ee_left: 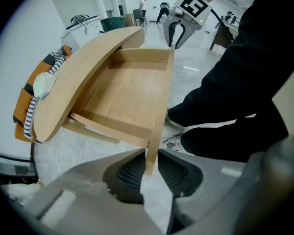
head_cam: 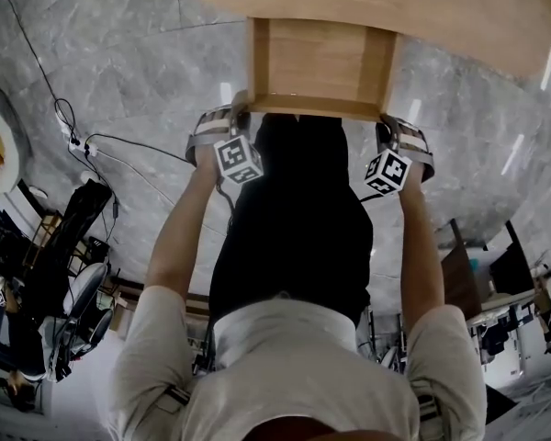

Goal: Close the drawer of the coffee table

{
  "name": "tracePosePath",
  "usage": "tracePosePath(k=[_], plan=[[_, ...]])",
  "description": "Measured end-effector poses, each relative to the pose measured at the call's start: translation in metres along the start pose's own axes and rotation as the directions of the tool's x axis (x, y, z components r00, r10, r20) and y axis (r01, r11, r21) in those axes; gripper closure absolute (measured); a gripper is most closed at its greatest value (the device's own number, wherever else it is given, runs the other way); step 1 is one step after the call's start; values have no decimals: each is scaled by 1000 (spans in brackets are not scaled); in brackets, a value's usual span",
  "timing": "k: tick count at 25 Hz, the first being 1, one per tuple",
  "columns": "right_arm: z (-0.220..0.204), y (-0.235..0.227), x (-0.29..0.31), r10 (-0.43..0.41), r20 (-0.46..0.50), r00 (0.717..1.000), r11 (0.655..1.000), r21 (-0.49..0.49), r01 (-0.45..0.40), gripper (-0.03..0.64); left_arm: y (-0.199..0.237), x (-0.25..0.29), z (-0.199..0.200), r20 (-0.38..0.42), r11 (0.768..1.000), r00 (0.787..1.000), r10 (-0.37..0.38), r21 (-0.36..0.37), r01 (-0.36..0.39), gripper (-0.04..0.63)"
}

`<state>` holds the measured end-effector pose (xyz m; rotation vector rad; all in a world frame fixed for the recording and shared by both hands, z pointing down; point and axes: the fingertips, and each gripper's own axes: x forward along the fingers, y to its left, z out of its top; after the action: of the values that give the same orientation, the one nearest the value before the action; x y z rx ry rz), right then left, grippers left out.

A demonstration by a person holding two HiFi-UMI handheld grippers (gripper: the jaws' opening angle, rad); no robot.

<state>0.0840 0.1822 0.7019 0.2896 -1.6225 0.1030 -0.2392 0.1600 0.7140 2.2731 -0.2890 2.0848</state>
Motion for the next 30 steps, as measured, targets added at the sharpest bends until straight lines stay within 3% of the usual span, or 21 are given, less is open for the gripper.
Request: tracePosePath(k=[7, 30], plan=[[4, -13, 1, -22, -1, 1000, 1000, 15, 22, 537, 5, 4, 2, 34, 999, 999, -4, -51, 6, 491], [7, -50, 0, -81, -18, 997, 993, 90, 82, 529, 41, 1, 14, 38, 998, 998, 41, -46, -39, 491]])
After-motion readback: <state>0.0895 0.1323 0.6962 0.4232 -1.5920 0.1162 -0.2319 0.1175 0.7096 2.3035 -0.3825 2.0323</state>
